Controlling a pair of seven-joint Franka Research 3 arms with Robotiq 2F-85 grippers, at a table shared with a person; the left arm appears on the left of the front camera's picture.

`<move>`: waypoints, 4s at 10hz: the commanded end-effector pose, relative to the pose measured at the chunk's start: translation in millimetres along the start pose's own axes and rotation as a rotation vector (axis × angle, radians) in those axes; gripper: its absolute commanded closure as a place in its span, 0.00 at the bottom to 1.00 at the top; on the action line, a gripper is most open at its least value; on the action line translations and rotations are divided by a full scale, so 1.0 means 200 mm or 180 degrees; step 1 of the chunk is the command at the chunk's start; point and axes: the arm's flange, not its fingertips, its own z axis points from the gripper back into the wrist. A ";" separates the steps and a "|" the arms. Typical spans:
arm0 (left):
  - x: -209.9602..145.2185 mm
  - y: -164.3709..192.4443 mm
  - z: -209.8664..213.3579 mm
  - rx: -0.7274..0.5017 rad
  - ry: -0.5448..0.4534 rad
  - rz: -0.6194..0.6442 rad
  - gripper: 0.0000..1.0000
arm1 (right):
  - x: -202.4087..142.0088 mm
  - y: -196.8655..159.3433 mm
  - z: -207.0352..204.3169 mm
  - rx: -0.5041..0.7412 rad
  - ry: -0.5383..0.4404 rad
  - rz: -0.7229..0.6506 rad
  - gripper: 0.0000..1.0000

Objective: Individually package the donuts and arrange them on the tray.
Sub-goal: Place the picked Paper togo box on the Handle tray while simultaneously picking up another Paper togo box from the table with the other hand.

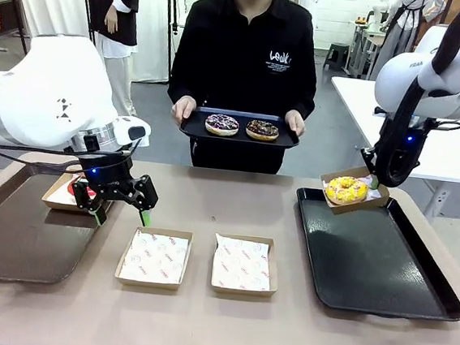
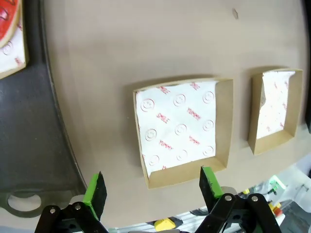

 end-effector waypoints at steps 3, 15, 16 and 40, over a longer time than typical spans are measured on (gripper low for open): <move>-0.02 -0.07 -0.13 0.0291 -0.0043 0.0175 0.00 | 0.06 0.07 -0.14 -0.0102 -0.0012 -0.0048 0.98; -0.11 -0.06 -0.32 0.0513 -0.0011 0.0275 0.00 | 0.20 0.12 -0.37 -0.0153 0.0087 -0.0183 0.98; -0.11 -0.07 -0.32 0.0506 -0.0006 0.0284 0.00 | 0.20 0.12 -0.39 -0.0168 0.0106 -0.0179 0.98; -0.03 -0.02 -0.43 0.0258 0.0009 0.0388 1.00 | 0.19 0.11 -0.39 -0.0066 0.0111 -0.0187 0.00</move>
